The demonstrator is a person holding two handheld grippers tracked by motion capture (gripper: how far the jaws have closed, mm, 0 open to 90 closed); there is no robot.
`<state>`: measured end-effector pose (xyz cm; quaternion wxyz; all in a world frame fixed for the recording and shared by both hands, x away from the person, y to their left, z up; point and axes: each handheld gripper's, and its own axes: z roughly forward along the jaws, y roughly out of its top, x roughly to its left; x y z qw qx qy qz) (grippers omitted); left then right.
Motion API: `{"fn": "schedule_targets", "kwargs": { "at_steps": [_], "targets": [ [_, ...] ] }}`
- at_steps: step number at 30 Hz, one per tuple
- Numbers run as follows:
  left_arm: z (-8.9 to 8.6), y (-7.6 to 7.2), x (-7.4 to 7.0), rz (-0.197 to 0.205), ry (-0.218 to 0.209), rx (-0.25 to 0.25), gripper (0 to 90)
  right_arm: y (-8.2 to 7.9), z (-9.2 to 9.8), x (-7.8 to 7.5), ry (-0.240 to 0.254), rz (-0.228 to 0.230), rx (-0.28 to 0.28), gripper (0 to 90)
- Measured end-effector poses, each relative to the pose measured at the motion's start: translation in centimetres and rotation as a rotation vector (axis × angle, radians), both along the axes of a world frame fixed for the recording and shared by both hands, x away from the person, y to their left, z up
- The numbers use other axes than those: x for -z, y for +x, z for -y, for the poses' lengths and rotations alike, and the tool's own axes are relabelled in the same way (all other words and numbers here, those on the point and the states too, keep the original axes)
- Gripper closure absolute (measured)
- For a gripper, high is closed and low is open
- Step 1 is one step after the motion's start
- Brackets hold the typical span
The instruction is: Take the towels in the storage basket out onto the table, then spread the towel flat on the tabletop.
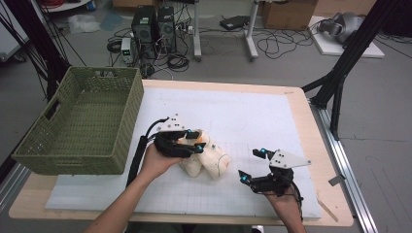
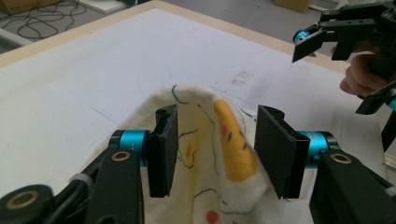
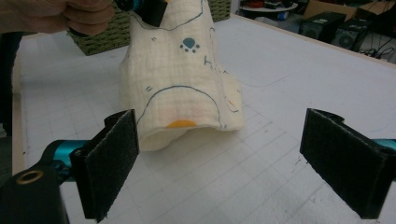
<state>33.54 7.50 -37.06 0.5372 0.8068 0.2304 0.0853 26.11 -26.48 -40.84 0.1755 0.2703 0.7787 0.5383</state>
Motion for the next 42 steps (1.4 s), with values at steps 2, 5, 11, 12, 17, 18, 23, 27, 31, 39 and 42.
{"fn": "schedule_targets", "kwargs": {
  "at_steps": [2, 5, 11, 12, 17, 18, 23, 27, 31, 39, 42],
  "targets": [
    [-0.3, -0.2, -0.2, 0.005, -0.006, -0.003, 46.6, 0.0, -0.1, 0.1, -0.004, -0.004, -0.002, 10.9],
    [-0.8, -0.5, -0.5, 0.015, -0.011, -0.008, 45.9, 0.0, -0.1, 0.1, -0.005, -0.005, 0.002, 10.9],
    [-1.3, -1.2, -0.9, 0.037, -0.010, -0.008, 45.0, 0.0, -0.1, 0.1, -0.010, -0.009, 0.001, 10.9],
    [-1.4, -1.2, -1.0, 0.038, -0.014, -0.010, 44.3, 0.0, -0.1, 0.1, -0.010, -0.012, 0.000, 10.9],
    [-2.0, -1.5, -0.9, 0.040, -0.021, -0.020, 41.7, 0.0, -0.1, 0.1, -0.012, -0.009, 0.000, 10.9],
    [-2.2, -1.5, -0.8, 0.040, -0.018, -0.026, 40.0, 0.0, -0.1, 0.1, -0.013, -0.012, 0.000, 10.9],
    [-3.0, -1.7, -0.8, 0.042, -0.022, -0.036, 39.0, -0.1, -0.1, 0.2, -0.019, -0.008, 0.000, 10.9],
    [-3.8, -1.8, -0.7, 0.043, -0.029, -0.048, 37.9, 0.0, -0.2, 0.0, -0.021, -0.006, -0.003, 10.9],
    [-4.3, -2.0, -0.3, 0.040, -0.025, -0.050, 36.7, 0.0, -0.3, -0.3, -0.010, -0.015, -0.004, 11.5],
    [-5.2, -2.4, 1.3, 0.038, -0.017, -0.065, 36.0, 0.9, -1.3, -0.8, -0.022, -0.027, -0.047, 19.6],
    [-5.3, -2.5, 1.8, 0.032, -0.011, -0.064, 36.1, 1.4, -1.8, -0.9, -0.029, -0.026, -0.060, 21.1]
  ]
}}
